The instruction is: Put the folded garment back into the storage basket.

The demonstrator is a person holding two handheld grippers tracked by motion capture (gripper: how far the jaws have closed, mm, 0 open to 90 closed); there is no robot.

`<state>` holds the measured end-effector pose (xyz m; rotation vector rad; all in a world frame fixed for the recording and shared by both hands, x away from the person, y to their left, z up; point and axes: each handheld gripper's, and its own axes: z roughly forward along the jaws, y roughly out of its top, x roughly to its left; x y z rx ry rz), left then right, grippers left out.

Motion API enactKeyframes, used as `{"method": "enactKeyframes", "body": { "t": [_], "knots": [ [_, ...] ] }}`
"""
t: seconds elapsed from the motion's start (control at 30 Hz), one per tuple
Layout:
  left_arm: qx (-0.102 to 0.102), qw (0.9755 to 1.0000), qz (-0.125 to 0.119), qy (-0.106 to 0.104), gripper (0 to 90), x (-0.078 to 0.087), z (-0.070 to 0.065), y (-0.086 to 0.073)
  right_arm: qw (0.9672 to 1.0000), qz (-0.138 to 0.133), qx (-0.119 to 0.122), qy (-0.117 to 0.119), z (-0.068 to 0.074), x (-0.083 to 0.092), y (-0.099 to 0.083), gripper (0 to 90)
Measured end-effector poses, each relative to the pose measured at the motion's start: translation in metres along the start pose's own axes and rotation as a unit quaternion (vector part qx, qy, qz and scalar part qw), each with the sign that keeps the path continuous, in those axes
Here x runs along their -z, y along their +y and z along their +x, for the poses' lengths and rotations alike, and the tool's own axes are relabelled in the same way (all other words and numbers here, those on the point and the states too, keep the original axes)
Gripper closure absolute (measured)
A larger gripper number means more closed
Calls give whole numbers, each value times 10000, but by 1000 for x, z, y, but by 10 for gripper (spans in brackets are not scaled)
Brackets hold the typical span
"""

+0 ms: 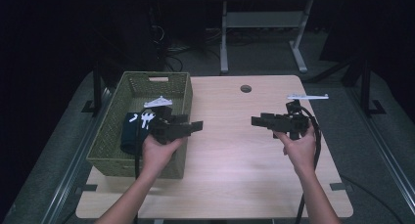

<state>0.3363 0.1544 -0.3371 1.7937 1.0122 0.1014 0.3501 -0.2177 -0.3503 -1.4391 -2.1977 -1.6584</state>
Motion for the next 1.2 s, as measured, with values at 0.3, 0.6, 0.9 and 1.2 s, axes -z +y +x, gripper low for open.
{"method": "enactKeyframes", "body": {
  "t": [0.3,0.6,0.9,1.2],
  "knots": [
    [-109,9999,34,-117,229,-20,-25,-8,9994,-126,-78,-306,-18,30,-19,329],
    [-282,9990,123,-321,232,-35,-46,-18,9979,-193,-165,-600,-36,59,-39,319],
    [-451,9961,414,-642,240,-50,-68,-44,9935,-168,-209,-1104,-56,78,-53,309],
    [-796,9912,614,-859,239,-57,-89,-83,9926,-536,-349,-1028,-56,100,-97,274]
  ]
}}
